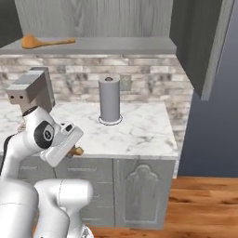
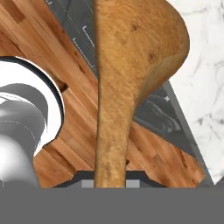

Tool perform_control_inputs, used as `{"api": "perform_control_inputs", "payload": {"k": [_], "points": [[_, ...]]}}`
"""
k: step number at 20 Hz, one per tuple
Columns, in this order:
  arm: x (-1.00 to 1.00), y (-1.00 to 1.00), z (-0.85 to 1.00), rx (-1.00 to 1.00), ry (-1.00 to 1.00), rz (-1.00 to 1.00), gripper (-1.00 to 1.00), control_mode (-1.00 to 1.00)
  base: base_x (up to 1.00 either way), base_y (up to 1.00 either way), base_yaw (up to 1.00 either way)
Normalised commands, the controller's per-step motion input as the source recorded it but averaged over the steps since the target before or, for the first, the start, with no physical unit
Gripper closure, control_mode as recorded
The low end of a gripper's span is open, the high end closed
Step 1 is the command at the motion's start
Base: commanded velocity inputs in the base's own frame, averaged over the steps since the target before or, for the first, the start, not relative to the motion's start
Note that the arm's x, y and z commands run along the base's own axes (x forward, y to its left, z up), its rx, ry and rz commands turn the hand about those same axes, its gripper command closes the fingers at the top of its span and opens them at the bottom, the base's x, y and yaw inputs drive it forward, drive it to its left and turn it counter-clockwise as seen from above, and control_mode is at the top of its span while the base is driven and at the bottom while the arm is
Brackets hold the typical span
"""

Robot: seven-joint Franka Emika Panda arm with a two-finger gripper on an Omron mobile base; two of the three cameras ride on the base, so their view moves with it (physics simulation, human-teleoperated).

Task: Organize the utensils by type. Pick up the wooden spoons from the counter and place them in the open cabinet. Then pick up the metallic utensils from the counter and place them in the open drawer.

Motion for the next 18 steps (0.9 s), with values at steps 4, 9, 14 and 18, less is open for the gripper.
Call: {"api": "perform_control_inputs", "payload": {"k": [4, 9, 14, 18], "points": [[0.00, 0.00, 0.00, 0.00, 0.00, 0.00, 1.00, 1.00, 0.65, -0.41, 0.30], [0.00, 0.00, 0.00, 0.00, 0.00, 0.00, 1.00, 1.00, 0.49, -0.46, 0.31], [0.00, 0.00, 0.00, 0.00, 0.00, 0.00, 1.00, 1.00, 0.35, -0.47, 0.38], [0.00, 0.00, 0.00, 0.00, 0.00, 0.00, 1.00, 1.00, 0.31, -0.51, 0.35]]}}
